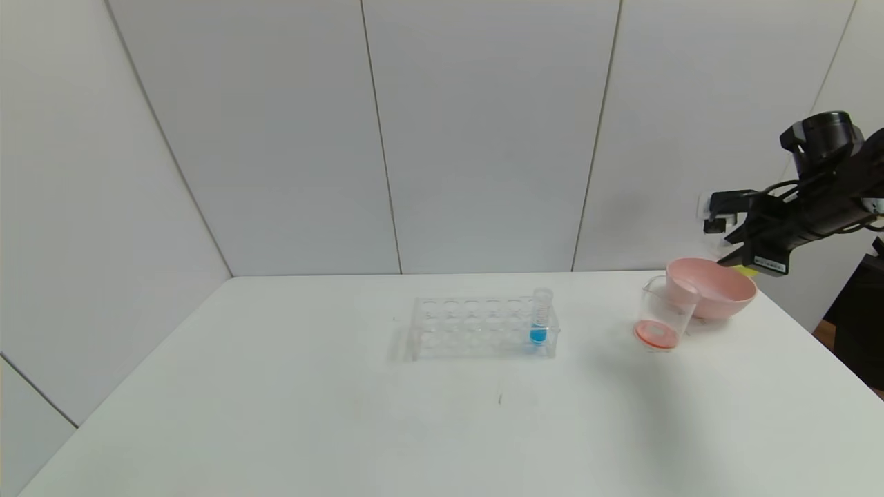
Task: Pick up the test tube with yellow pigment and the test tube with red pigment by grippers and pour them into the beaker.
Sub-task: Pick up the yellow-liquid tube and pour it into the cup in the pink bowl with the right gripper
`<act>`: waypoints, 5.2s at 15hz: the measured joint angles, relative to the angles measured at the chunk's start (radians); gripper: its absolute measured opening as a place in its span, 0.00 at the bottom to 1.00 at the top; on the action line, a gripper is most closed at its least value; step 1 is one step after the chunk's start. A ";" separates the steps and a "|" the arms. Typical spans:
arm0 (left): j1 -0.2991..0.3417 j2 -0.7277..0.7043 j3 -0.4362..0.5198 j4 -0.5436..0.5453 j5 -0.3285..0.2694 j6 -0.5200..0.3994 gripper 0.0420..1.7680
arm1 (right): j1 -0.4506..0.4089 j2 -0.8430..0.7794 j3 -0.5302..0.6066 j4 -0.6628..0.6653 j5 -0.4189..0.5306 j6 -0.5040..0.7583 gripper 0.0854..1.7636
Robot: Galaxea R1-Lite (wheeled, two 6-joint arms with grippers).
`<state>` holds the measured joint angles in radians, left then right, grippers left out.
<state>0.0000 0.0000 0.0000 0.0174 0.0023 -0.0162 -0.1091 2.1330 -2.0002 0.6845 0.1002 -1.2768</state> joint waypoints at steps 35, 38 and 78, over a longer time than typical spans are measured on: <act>0.000 0.000 0.000 0.000 0.000 0.000 0.97 | 0.088 0.009 0.001 0.043 -0.272 -0.057 0.24; 0.000 0.000 0.000 0.000 0.000 -0.001 0.97 | 0.099 0.014 0.001 0.041 -0.323 -0.076 0.24; 0.000 0.000 0.000 0.000 0.000 0.000 0.97 | 0.233 0.030 0.000 -0.044 -0.773 -0.348 0.24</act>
<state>0.0000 0.0000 0.0000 0.0170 0.0028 -0.0166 0.1236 2.1634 -1.9998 0.6400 -0.6730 -1.6247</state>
